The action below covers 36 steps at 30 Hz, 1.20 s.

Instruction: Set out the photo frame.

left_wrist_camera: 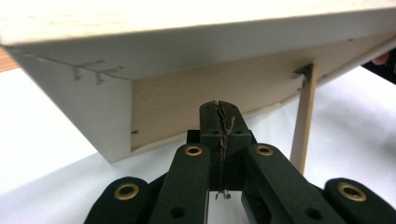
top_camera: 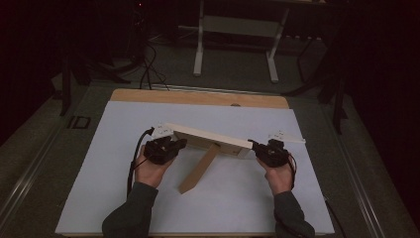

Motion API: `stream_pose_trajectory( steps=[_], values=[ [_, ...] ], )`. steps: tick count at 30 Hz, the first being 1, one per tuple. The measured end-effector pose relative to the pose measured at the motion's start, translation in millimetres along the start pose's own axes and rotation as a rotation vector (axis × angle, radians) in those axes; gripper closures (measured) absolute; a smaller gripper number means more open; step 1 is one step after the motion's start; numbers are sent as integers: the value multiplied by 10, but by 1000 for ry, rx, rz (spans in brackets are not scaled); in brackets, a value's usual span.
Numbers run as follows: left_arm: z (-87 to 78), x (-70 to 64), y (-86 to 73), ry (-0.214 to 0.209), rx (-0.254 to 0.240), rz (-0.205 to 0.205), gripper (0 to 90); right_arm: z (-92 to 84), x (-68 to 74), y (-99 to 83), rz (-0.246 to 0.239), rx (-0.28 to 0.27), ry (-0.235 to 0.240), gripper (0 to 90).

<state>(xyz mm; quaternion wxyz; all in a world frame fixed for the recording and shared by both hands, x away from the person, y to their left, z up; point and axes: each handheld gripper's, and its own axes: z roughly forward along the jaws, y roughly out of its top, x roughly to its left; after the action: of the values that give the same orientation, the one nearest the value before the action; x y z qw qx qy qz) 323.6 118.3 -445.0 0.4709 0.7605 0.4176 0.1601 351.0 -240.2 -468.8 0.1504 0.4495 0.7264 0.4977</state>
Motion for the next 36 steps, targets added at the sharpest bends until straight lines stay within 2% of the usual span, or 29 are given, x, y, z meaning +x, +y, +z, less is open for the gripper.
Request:
stream_pose_trajectory(
  steps=[3,14,30,33,36],
  values=[
    [14,13,12,6,-4,-8,899,39,-17,-3,26,5,21,899],
    [73,-11,39,44,8,-5,900,66,-61,-12,42,22,56,899],
    [118,-14,85,52,25,-9,900,67,-24,-25,15,24,71,899],
    [123,-22,104,34,17,-29,900,62,-10,-20,8,23,73,899],
    [139,-64,133,31,19,-20,900,57,10,-17,2,25,74,899]
  ],
)
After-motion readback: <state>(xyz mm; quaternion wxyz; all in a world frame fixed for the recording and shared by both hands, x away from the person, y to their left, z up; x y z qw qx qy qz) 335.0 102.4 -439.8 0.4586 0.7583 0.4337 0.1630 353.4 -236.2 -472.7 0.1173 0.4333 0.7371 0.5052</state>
